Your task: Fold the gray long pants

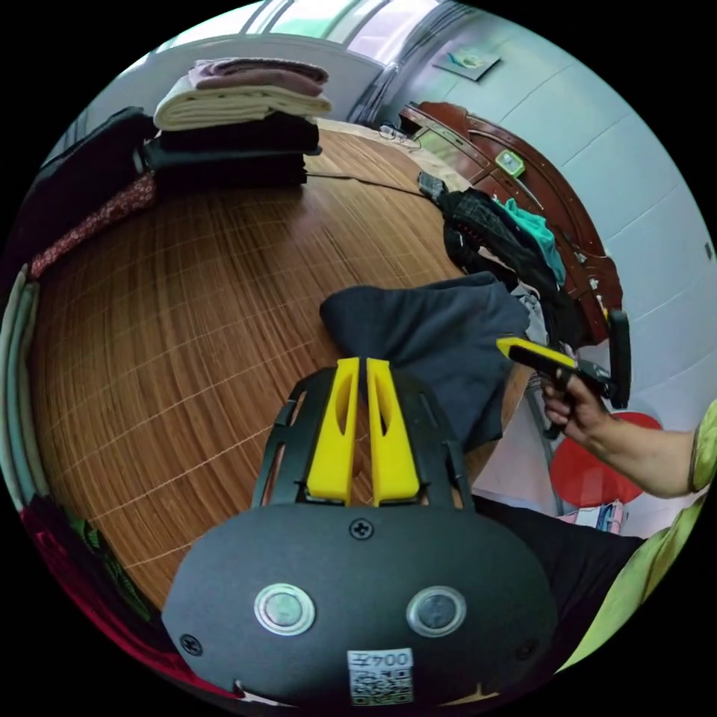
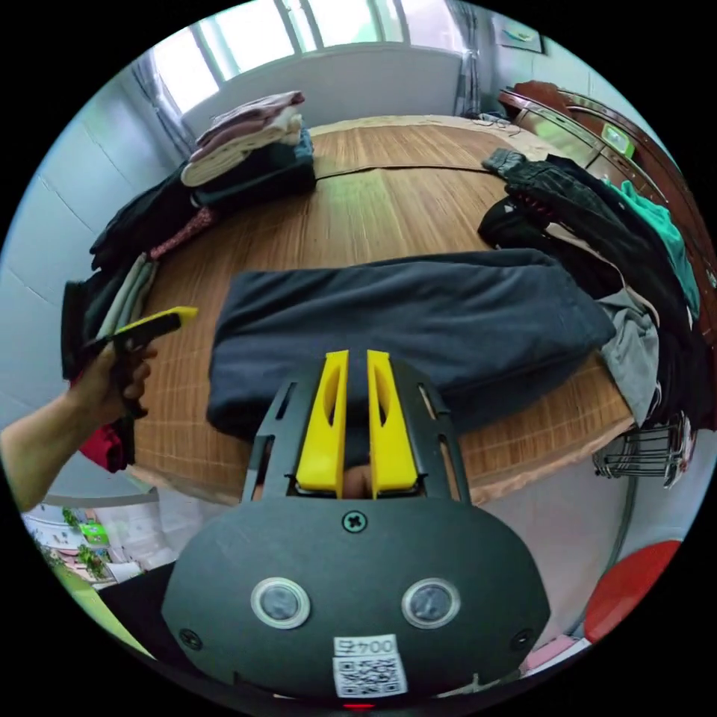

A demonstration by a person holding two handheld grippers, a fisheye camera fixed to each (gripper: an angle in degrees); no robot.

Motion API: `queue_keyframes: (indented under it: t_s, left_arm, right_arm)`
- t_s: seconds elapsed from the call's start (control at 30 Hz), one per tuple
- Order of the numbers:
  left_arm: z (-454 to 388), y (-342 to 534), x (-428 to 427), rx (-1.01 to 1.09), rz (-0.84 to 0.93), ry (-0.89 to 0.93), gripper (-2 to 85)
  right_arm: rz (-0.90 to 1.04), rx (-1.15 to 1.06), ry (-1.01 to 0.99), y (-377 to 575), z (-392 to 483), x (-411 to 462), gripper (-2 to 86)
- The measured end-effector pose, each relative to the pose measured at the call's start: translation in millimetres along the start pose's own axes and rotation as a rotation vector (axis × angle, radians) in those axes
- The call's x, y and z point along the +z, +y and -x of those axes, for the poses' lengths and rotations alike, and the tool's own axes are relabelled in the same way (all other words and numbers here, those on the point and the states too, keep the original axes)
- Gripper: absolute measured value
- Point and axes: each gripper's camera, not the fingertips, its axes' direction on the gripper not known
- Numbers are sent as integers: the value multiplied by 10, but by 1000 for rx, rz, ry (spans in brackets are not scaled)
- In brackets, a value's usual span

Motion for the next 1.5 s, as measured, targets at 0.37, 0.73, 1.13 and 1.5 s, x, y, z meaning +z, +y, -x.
queue_keyframes:
  t_s: [0.37, 0.73, 1.13, 1.5]
  left_arm:
    - [-55, -789, 793, 268, 121, -46, 88]
    - [-22, -612, 1337, 229, 132, -146, 97]
    - [-571, -112, 1510, 255, 67, -194, 5]
    - [-920, 170, 1560, 141, -36, -169, 0]
  right_arm:
    - [61, -73, -177, 831, 1127, 398, 133]
    - [-32, -295, 134, 1125, 1709, 727, 51]
    - [-52, -222, 92, 993, 608, 411, 28]
    - [-77, 233, -281, 775, -1735, -105, 149]
